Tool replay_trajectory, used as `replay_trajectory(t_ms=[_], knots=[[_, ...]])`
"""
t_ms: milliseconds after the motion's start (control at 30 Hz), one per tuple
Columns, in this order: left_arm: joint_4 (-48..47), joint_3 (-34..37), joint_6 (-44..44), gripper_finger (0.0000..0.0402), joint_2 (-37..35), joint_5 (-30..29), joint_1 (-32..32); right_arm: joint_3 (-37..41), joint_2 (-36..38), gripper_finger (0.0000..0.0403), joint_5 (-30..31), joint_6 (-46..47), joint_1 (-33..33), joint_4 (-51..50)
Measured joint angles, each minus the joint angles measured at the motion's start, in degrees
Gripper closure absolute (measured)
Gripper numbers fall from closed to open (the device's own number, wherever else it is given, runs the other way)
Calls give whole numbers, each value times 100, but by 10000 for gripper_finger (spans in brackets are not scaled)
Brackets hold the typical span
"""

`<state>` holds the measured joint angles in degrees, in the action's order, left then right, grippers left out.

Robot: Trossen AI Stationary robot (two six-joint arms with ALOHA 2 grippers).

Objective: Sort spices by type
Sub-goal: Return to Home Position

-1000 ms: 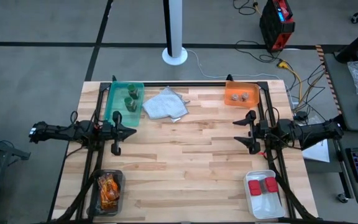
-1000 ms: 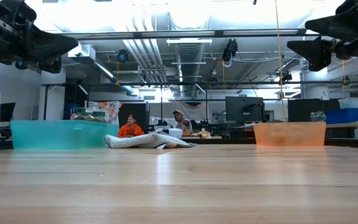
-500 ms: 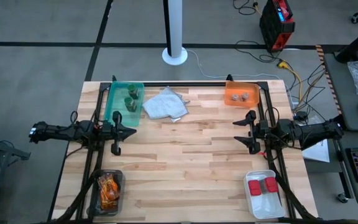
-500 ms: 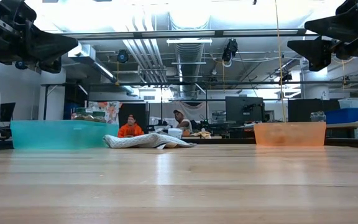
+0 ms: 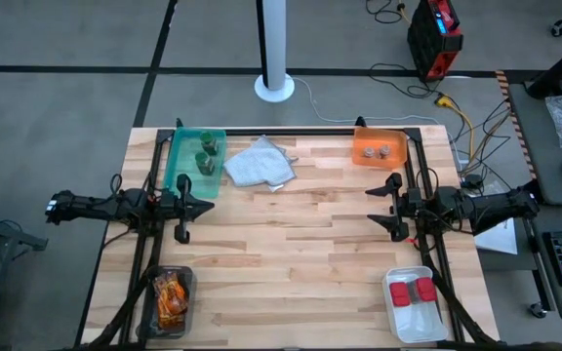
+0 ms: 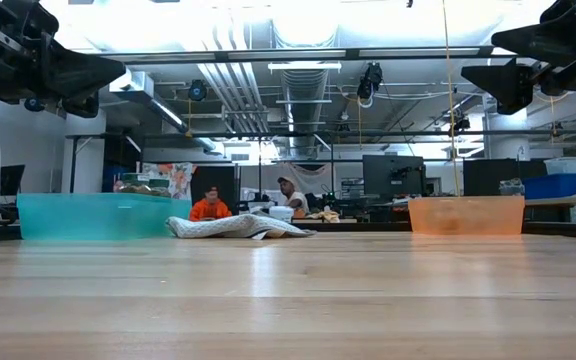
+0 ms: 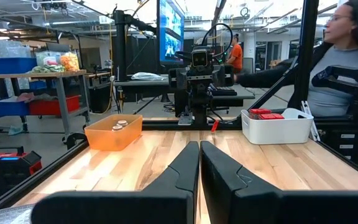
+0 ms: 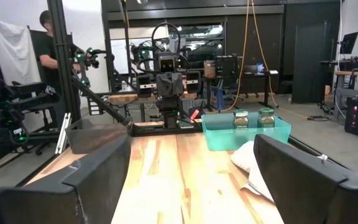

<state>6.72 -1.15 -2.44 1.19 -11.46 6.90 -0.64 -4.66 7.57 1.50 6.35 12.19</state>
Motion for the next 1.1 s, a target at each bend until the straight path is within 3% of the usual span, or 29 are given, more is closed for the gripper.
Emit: replay_trajectory(t_ms=[233,1100], knots=[[0,0,0,402,0,1,0,0,0,65,0,0,-1,0],[0,0,0,402,0,2,-1,0,0,101,0,0,-1,0]])
